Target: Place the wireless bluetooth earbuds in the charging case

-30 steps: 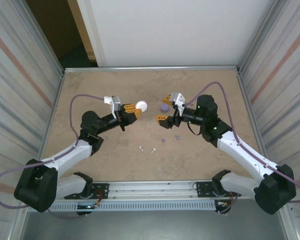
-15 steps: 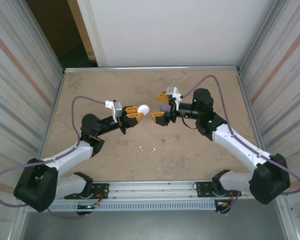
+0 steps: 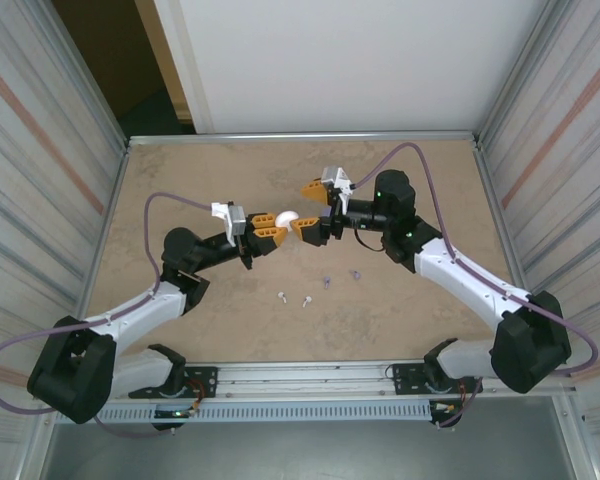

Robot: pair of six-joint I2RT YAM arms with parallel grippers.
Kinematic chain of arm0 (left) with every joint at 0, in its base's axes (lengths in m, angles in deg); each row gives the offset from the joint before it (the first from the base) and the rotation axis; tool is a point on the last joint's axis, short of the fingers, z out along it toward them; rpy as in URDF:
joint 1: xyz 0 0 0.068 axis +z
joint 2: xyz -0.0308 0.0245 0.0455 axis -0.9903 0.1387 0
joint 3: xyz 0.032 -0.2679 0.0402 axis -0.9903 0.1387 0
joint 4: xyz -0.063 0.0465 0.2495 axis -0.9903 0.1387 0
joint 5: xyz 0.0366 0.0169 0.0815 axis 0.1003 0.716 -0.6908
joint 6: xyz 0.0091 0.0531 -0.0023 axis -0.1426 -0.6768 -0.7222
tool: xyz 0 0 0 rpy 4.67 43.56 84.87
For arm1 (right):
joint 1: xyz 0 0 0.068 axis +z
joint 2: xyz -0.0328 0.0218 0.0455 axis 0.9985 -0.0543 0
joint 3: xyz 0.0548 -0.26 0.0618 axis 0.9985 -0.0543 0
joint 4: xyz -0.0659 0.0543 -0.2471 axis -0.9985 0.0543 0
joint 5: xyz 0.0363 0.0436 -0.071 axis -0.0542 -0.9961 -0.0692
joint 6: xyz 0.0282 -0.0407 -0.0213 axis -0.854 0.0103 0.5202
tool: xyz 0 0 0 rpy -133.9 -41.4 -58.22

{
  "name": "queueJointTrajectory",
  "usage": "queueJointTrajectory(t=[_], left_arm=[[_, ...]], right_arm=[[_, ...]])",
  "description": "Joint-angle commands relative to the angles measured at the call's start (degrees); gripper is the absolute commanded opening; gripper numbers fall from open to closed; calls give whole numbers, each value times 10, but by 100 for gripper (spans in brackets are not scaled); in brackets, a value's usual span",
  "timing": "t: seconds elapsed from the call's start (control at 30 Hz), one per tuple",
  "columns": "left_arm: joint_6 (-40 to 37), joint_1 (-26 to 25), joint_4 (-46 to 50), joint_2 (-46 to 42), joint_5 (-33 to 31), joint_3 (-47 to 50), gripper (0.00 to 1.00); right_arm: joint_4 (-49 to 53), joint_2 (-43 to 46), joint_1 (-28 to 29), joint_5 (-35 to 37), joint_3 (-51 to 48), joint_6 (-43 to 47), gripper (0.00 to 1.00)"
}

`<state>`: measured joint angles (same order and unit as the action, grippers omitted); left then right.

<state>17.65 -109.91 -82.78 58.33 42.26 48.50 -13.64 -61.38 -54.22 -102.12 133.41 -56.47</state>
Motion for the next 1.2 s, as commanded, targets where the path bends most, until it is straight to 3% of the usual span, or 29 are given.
queueJointTrajectory(t=[0.0,0.73,0.93,1.17], left_arm=[[-16,-4,-13,-7,13,-7,0],[-24,-4,6,-8,12,-10,0],[-34,-4,30,-20,-12,-4,0],[-44,-4,49,-40,-20,7,0]], right_arm=[[-13,-9,-2,21,25,-11,84],[-25,-22,-23,21,46,-34,83],[-24,19,-21,16,22,-36,84],[33,82,-23,73,-12,-21,84]])
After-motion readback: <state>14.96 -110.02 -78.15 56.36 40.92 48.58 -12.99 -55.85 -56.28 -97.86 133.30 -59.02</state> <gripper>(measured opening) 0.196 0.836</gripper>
